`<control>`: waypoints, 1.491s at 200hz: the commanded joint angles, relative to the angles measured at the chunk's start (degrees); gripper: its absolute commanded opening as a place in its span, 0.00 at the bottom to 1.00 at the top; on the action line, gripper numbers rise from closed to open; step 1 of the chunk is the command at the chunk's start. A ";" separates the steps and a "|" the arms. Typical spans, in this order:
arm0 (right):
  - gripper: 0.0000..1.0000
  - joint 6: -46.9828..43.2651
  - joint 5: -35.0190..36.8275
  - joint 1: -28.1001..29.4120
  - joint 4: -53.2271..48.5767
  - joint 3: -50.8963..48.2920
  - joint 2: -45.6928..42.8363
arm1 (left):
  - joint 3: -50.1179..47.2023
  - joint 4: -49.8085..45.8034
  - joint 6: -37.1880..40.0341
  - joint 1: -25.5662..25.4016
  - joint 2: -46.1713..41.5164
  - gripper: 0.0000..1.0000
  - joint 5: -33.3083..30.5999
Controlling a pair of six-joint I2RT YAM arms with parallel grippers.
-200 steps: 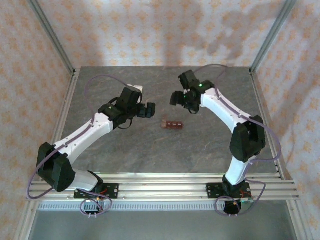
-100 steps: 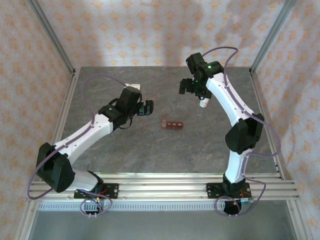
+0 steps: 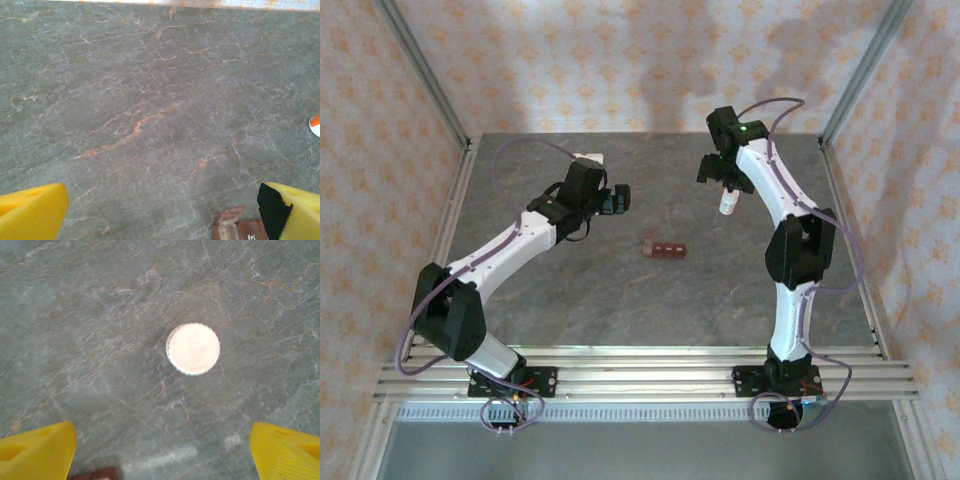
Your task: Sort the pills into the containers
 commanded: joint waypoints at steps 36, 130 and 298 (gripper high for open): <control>0.88 -1.18 -0.28 -3.96 0.08 5.33 7.94 | 6.37 -0.22 -0.15 1.10 3.91 1.00 4.91; 0.77 -1.98 -4.12 -5.65 1.76 6.29 13.32 | 9.35 -1.71 -0.97 1.75 8.08 1.00 7.65; 0.59 -3.61 -3.23 -6.34 4.47 1.80 14.37 | 9.95 -3.13 -1.77 1.77 9.19 1.00 10.11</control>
